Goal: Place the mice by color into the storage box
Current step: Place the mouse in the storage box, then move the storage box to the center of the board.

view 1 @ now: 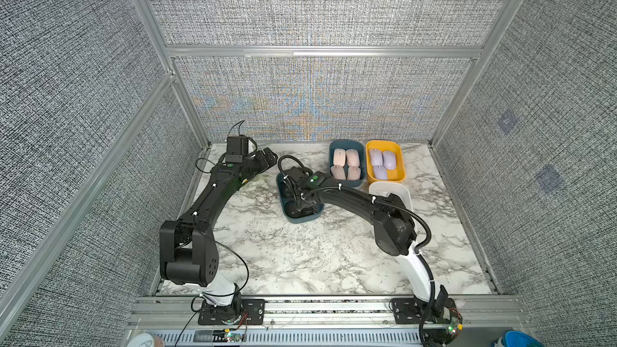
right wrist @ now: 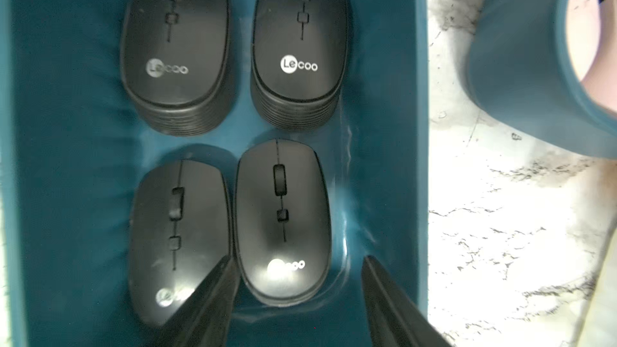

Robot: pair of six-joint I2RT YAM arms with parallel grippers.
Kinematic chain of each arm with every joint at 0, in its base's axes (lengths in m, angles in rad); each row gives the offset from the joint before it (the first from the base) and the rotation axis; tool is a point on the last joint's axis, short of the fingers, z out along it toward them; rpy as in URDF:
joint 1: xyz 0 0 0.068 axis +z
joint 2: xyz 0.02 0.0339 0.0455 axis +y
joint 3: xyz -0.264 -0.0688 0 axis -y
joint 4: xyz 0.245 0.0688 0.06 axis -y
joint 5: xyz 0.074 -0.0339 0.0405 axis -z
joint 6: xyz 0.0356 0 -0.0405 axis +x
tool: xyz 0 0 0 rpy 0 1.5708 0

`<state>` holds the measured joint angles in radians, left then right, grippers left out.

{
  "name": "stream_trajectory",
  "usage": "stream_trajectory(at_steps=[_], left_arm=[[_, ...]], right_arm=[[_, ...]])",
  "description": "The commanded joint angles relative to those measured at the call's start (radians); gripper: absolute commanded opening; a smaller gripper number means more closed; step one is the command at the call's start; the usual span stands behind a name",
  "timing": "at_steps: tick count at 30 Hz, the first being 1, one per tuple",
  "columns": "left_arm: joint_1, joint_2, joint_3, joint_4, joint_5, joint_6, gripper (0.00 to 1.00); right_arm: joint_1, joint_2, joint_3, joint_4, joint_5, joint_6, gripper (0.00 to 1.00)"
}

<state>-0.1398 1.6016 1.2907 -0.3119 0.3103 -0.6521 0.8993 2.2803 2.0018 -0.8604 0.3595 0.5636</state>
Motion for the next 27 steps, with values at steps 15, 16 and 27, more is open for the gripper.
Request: stream_trajectory(at_steps=[15,16,27], left_arm=[[0.002,0.009,0.002,0.008,0.012,0.002,0.90],[0.003,0.012,0.001,0.011,0.020,0.000,0.90],[0.002,0.036,-0.002,0.020,0.050,-0.011,0.90]], right_arm=[[-0.032,-0.149,-0.107,0.035,0.082,-0.088,0.56],[-0.040,-0.155,-0.124,0.044,0.069,-0.094,0.55],[-0.069,-0.123,-0.201,0.118,-0.006,-0.086,0.42]])
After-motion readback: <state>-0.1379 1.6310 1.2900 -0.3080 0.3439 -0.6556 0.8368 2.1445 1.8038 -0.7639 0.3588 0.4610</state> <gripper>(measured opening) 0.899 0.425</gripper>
